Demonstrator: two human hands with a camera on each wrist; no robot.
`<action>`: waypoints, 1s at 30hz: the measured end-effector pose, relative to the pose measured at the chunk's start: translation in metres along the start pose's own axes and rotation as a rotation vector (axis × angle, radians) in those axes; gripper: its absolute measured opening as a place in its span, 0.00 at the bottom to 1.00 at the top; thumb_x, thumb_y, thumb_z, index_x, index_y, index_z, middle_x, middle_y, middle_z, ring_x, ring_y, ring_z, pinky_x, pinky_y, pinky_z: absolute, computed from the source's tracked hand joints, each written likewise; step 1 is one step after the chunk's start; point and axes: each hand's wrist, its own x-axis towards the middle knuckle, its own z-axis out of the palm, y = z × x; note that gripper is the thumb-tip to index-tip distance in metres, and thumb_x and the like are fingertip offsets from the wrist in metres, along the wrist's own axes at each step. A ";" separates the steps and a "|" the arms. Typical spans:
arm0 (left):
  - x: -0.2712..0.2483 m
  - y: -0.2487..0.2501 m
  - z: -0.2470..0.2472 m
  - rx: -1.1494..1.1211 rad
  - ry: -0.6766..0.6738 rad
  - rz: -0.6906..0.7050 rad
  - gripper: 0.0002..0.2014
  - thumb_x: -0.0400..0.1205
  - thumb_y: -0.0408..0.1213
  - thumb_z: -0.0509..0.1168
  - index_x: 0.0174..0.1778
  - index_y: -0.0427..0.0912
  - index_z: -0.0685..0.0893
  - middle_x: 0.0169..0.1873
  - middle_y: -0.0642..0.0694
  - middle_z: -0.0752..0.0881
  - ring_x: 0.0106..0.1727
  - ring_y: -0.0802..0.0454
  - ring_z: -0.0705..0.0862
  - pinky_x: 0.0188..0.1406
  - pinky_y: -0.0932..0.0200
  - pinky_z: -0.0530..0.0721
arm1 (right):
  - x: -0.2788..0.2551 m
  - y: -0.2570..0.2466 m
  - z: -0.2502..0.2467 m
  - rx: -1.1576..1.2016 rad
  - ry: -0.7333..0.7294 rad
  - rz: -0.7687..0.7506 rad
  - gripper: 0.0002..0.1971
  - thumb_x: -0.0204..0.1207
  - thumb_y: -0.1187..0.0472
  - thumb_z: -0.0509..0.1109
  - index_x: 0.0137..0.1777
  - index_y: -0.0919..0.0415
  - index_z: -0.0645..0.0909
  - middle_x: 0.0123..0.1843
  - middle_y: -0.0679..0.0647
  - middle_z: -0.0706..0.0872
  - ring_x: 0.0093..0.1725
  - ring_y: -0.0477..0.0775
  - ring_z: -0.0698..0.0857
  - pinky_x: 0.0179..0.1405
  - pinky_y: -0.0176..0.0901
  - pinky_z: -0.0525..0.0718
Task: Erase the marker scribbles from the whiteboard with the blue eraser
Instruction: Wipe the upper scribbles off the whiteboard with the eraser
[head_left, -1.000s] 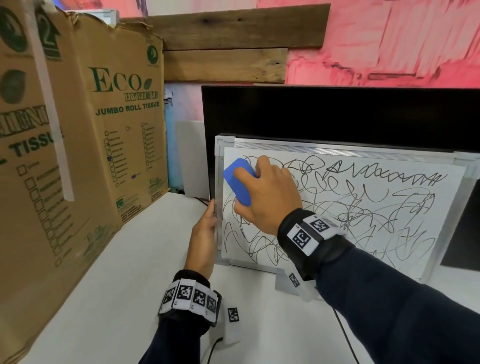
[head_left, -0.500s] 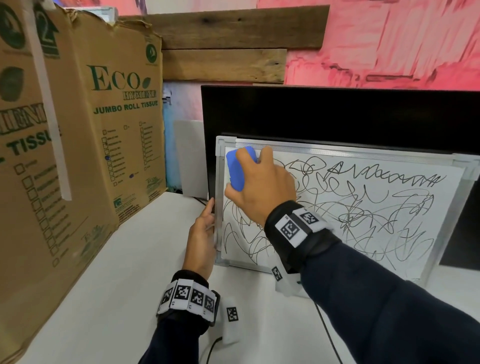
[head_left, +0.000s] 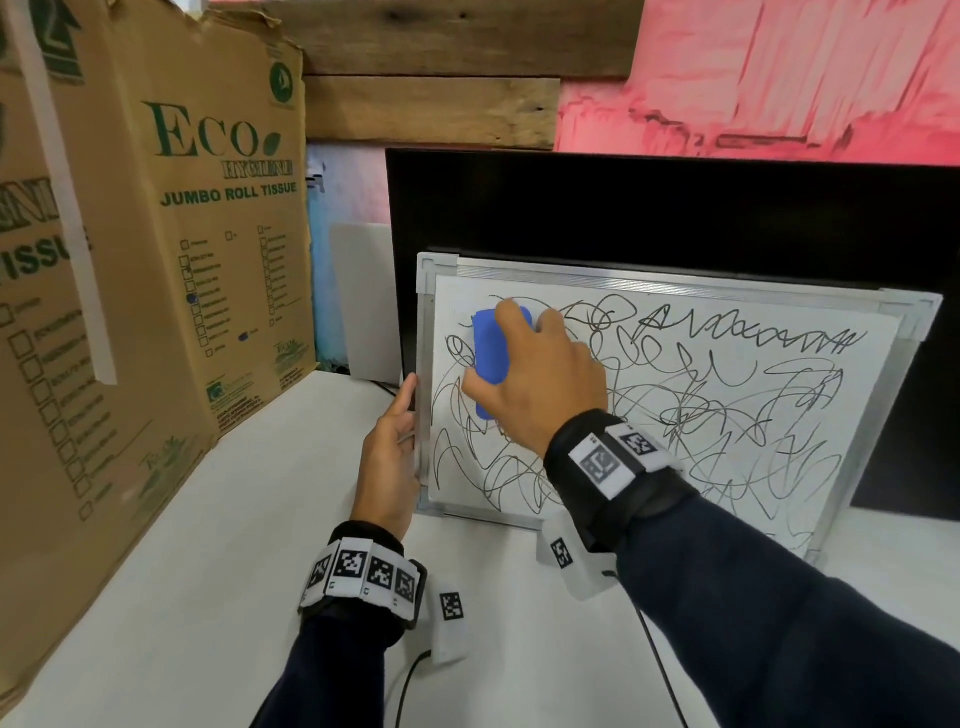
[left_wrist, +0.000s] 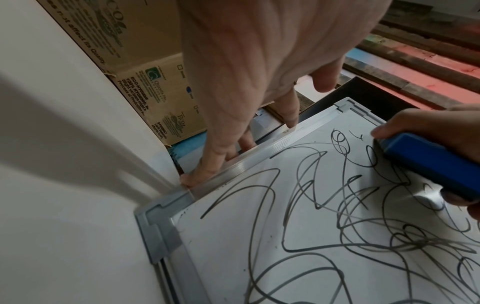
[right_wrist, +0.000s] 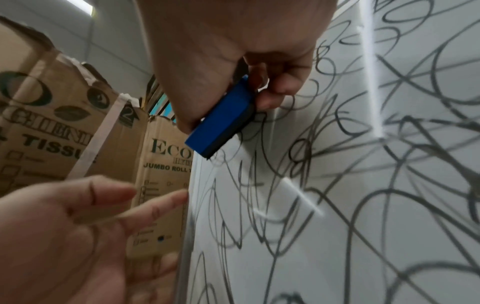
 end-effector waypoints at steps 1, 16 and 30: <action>0.001 0.000 0.000 0.003 0.001 -0.003 0.25 0.88 0.43 0.47 0.77 0.64 0.77 0.65 0.51 0.89 0.71 0.52 0.82 0.78 0.36 0.74 | 0.004 0.001 -0.003 0.015 0.028 0.012 0.29 0.73 0.35 0.66 0.68 0.44 0.61 0.52 0.54 0.73 0.36 0.62 0.76 0.33 0.47 0.75; -0.003 -0.001 0.000 -0.027 0.000 0.008 0.25 0.83 0.45 0.52 0.77 0.62 0.78 0.71 0.51 0.85 0.73 0.54 0.81 0.79 0.36 0.73 | 0.002 0.006 0.000 0.048 -0.034 -0.045 0.27 0.74 0.36 0.67 0.68 0.44 0.63 0.49 0.53 0.72 0.41 0.63 0.80 0.35 0.47 0.77; 0.001 -0.006 0.001 -0.004 0.015 0.035 0.22 0.85 0.44 0.53 0.71 0.68 0.81 0.69 0.54 0.86 0.72 0.56 0.82 0.76 0.38 0.76 | 0.014 0.016 -0.011 0.159 0.098 -0.004 0.25 0.72 0.36 0.68 0.61 0.46 0.66 0.45 0.54 0.74 0.38 0.62 0.78 0.34 0.47 0.80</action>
